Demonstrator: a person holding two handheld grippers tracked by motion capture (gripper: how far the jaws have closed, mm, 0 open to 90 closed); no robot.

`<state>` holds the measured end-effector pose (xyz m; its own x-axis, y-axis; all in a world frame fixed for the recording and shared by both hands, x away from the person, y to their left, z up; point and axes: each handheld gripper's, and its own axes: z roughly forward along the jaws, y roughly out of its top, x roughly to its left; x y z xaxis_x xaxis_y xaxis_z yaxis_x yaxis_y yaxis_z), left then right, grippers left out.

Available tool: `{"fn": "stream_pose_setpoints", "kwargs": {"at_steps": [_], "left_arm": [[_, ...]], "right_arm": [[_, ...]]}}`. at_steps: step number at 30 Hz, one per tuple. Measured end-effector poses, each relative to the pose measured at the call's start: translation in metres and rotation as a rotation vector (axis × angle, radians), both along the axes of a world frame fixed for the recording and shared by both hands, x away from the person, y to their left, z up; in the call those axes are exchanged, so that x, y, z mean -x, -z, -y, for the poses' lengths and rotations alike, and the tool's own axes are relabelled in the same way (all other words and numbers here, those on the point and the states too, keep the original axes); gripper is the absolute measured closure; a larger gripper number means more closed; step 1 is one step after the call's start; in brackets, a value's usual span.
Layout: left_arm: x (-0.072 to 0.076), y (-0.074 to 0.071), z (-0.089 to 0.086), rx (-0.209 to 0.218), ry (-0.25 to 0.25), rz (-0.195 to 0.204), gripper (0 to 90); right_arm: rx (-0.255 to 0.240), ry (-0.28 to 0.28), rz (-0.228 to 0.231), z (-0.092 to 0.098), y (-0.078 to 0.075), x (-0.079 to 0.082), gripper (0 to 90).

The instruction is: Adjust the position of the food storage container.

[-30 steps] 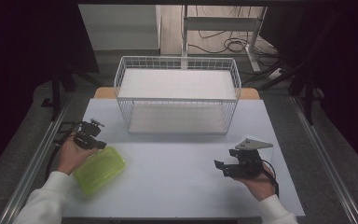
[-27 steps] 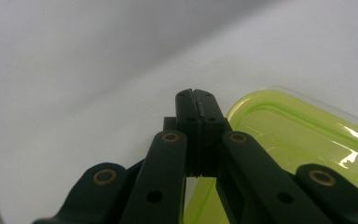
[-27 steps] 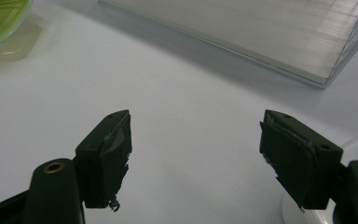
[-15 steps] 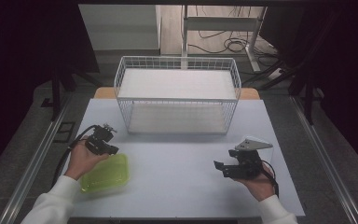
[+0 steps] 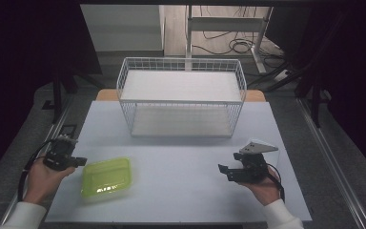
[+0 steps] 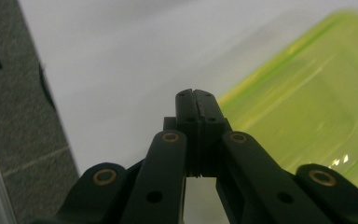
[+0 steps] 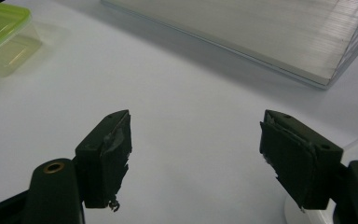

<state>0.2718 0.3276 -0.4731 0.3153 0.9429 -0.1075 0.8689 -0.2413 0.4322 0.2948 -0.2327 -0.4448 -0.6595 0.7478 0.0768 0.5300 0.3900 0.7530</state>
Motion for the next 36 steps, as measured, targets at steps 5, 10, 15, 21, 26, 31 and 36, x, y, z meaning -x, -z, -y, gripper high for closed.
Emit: {"fn": "stream_pose_setpoints", "kwargs": {"at_steps": [5, 10, 15, 21, 26, 31, 36], "left_arm": [[0.02, 0.014, -0.008, -0.002, -0.015, -0.042, 90.0], [0.031, 0.022, -0.001, 0.007, -0.006, -0.073, 90.0], [0.032, 0.027, 0.009, 0.013, 0.016, -0.089, 90.0], [0.025, 0.027, 0.026, 0.03, 0.054, -0.091, 90.0], [0.013, 0.024, 0.048, 0.048, 0.085, -0.092, 89.9], [0.002, 0.022, 0.066, 0.047, 0.119, -0.093, 90.0], [-0.012, 0.019, 0.098, 0.055, 0.172, -0.089, 90.0]], "right_arm": [[0.008, -0.001, -0.008, -0.001, 0.002, -0.001, 25.1], [0.005, 0.003, -0.009, 0.0, 0.002, -0.002, 25.1], [0.007, 0.0, -0.011, -0.001, 0.003, -0.002, 25.1], [0.01, 0.001, -0.012, -0.001, 0.003, -0.002, 25.1], [0.002, -0.006, -0.011, -0.001, 0.002, -0.001, 25.0], [-0.001, -0.007, -0.011, -0.002, 0.002, -0.001, 25.0], [-0.005, -0.006, -0.01, -0.001, 0.002, -0.001, 25.1]]}}
